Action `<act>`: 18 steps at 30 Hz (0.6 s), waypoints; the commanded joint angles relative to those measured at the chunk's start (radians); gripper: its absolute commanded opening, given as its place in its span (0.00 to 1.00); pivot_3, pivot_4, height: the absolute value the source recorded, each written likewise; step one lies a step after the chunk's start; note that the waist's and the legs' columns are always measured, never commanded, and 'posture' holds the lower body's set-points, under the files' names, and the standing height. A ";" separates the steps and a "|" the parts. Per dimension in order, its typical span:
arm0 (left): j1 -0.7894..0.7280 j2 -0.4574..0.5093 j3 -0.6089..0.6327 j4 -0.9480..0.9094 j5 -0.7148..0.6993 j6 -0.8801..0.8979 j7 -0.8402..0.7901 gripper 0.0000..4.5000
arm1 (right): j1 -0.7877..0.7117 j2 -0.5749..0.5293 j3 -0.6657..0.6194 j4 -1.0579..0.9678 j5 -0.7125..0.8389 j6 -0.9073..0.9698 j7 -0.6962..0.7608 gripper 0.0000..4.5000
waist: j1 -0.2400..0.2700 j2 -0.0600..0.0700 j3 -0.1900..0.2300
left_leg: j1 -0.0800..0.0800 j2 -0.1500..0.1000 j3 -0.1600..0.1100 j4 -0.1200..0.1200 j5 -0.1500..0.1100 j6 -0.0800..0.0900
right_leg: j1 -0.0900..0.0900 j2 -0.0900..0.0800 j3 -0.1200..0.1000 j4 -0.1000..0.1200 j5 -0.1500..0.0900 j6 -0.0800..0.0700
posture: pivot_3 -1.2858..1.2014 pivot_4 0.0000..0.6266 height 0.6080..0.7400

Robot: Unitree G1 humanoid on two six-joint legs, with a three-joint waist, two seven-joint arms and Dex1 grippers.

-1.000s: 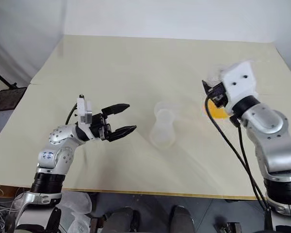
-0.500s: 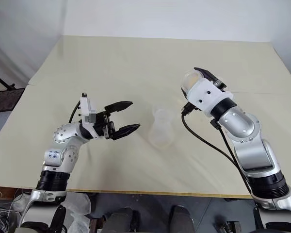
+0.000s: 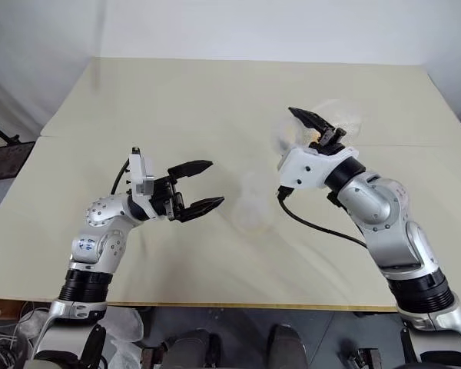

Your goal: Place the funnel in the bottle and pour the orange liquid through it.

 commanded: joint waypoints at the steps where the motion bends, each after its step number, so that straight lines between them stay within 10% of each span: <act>1: -0.007 -0.007 -0.004 -0.031 -0.004 -0.011 -0.003 1.00 | -0.027 -0.004 -0.012 -0.016 -0.038 -0.044 -0.001 0.55 | 0.000 0.000 0.000 | 0.000 0.000 0.000 0.000 0.000 0.000 | 0.000 0.000 0.000 0.000 0.000 0.000 | 0.52 0.24 1.00; 18: -0.010 -0.012 0.001 -0.025 -0.002 -0.018 0.002 1.00 | -0.030 -0.009 -0.019 0.029 -0.236 -0.213 -0.045 0.55 | -0.001 0.000 0.000 | 0.000 0.000 0.000 0.000 0.000 0.000 | 0.000 0.000 0.000 0.000 0.000 0.000 | 0.52 0.24 1.00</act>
